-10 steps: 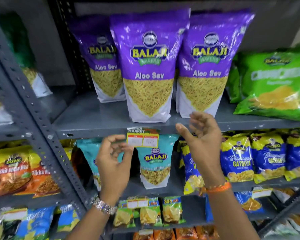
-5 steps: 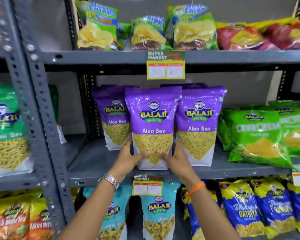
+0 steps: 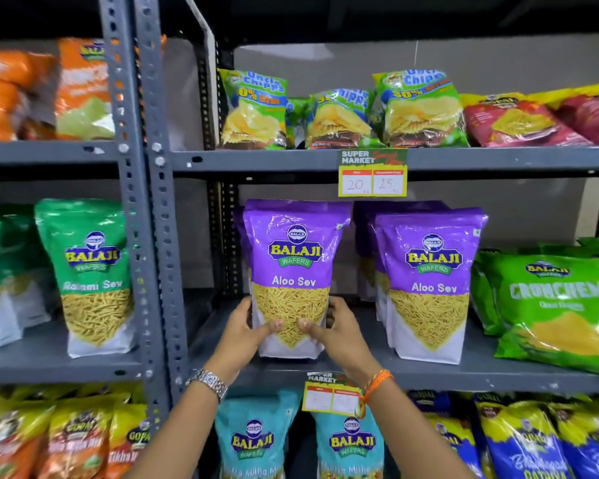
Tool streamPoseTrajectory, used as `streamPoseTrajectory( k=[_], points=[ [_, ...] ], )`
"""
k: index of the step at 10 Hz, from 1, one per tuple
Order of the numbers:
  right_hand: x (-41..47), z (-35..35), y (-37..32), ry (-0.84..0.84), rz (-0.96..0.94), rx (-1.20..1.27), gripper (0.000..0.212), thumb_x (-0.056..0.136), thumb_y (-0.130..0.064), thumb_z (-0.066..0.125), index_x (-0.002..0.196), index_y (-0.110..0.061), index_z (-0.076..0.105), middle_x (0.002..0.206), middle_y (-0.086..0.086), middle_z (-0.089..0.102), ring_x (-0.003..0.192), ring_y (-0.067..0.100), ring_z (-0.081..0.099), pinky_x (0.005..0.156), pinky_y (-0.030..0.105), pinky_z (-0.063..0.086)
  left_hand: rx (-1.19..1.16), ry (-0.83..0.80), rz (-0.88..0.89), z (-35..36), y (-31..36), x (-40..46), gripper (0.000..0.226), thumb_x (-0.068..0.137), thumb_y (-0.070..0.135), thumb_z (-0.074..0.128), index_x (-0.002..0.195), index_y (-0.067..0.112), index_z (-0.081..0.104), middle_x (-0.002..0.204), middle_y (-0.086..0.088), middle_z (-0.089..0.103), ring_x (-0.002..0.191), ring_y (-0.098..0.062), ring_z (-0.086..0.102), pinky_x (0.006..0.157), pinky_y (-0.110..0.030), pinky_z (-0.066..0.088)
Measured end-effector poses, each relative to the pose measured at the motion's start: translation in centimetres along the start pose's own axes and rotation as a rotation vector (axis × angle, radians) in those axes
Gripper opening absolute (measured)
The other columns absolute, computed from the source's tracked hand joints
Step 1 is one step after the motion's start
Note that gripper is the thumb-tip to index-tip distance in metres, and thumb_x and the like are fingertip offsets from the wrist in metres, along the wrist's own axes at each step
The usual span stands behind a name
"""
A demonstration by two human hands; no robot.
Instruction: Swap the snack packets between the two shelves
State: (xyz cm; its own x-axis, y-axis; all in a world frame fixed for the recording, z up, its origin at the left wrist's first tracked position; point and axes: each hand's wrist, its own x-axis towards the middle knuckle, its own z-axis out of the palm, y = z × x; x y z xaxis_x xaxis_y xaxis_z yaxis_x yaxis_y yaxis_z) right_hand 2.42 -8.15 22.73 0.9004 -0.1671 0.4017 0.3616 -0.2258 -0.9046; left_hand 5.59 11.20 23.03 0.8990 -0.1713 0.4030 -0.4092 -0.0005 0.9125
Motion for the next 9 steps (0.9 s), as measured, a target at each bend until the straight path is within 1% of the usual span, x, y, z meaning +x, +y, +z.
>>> streamPoseTrajectory(
  k=[1, 2, 3, 4, 5, 6, 7, 8, 9],
  points=[
    [0.2, 2.2, 0.0, -0.031, 0.01, -0.002, 0.061, 0.07, -0.025, 0.088, 0.12, -0.016, 0.054, 0.113, 0.001, 0.072, 0.106, 0.017, 0.069, 0.092, 0.04, 0.058, 0.011, 0.037, -0.022, -1.9, -0.5, -0.5, 0.05, 0.08, 0.005, 0.079, 0.126, 0.015, 0.06, 0.117, -0.001, 0.076, 0.097, -0.002, 0.075, 0.081, -0.02, 0.06],
    [0.2, 3.6, -0.1, -0.063, 0.008, -0.009, 0.059, 0.073, -0.02, 0.087, 0.12, -0.012, 0.053, 0.113, 0.0, 0.071, 0.104, 0.016, 0.068, 0.084, 0.027, 0.056, 0.033, 0.06, -0.036, -3.0, -1.3, -0.8, 0.052, 0.083, 0.003, 0.077, 0.131, 0.007, 0.057, 0.124, -0.011, 0.073, 0.1, -0.011, 0.073, 0.081, -0.019, 0.06],
    [0.2, 4.5, -0.2, -0.063, -0.002, -0.029, 0.066, 0.072, -0.021, 0.087, 0.126, -0.009, 0.051, 0.116, 0.001, 0.069, 0.108, 0.016, 0.065, 0.088, 0.028, 0.053, 0.027, 0.075, -0.026, -3.7, -1.8, -1.0, 0.054, 0.085, 0.004, 0.075, 0.135, 0.006, 0.054, 0.129, -0.013, 0.071, 0.111, -0.021, 0.07, 0.086, -0.021, 0.059],
    [0.3, 4.9, -0.2, -0.074, -0.002, -0.045, 0.069, 0.071, -0.027, 0.087, 0.127, -0.011, 0.05, 0.119, 0.001, 0.069, 0.113, 0.018, 0.065, 0.1, 0.04, 0.053, 0.02, 0.071, -0.029, -4.1, -1.9, -1.1, 0.056, 0.086, 0.006, 0.074, 0.138, 0.008, 0.053, 0.13, -0.011, 0.07, 0.116, -0.021, 0.069, 0.098, -0.033, 0.057],
    [0.3, 5.1, -0.2, -0.103, 0.012, -0.061, 0.07, 0.074, -0.028, 0.085, 0.13, -0.012, 0.046, 0.12, 0.001, 0.068, 0.115, 0.018, 0.063, 0.103, 0.043, 0.052, 0.023, 0.071, -0.044, -4.2, -2.0, -1.0, 0.058, 0.087, 0.008, 0.074, 0.139, 0.01, 0.052, 0.132, -0.011, 0.069, 0.122, -0.025, 0.067, 0.107, -0.045, 0.052],
    [0.2, 5.2, -0.6, -0.111, 0.027, -0.066, 0.071, 0.076, -0.027, 0.084, 0.133, -0.01, 0.044, 0.12, 0.0, 0.065, 0.117, 0.02, 0.062, 0.105, 0.042, 0.05, 0.026, 0.073, -0.055, -4.1, -1.8, -1.0, 0.059, 0.087, 0.01, 0.074, 0.141, 0.012, 0.05, 0.134, -0.01, 0.068, 0.122, -0.024, 0.066, 0.108, -0.045, 0.051],
    [0.2, 5.2, -0.8, -0.122, 0.028, -0.058, 0.069, 0.079, -0.023, 0.081, 0.134, -0.008, 0.042, 0.118, 0.0, 0.063, 0.113, 0.018, 0.06, 0.1, 0.035, 0.051, 0.023, 0.075, -0.063, -4.1, -1.8, -1.1, 0.061, 0.086, 0.014, 0.076, 0.141, 0.016, 0.05, 0.134, -0.007, 0.068, 0.124, -0.024, 0.065, 0.109, -0.046, 0.05],
    [-0.2, 5.2, -1.0, -0.149, 0.054, -0.072, 0.073, 0.08, -0.025, 0.08, 0.137, -0.01, 0.038, 0.128, 0.006, 0.064, 0.117, 0.021, 0.06, 0.099, 0.035, 0.05, 0.025, 0.099, -0.072, -4.0, -1.6, -1.4, 0.067, 0.086, 0.013, 0.077, 0.145, 0.017, 0.046, 0.137, -0.009, 0.066, 0.126, -0.025, 0.064, 0.109, -0.047, 0.05],
    [-0.5, 4.5, -1.8, -0.095, 0.041, -0.004, 0.067, 0.082, -0.025, 0.079, 0.134, -0.016, 0.038, 0.133, 0.005, 0.062, 0.117, 0.019, 0.062, 0.095, 0.033, 0.052, 0.083, 0.216, -0.028, -3.6, -2.2, -1.6, 0.095, 0.076, 0.033, 0.084, 0.155, 0.022, 0.033, 0.147, -0.006, 0.058, 0.134, -0.023, 0.057, 0.115, -0.05, 0.044]
  ],
)
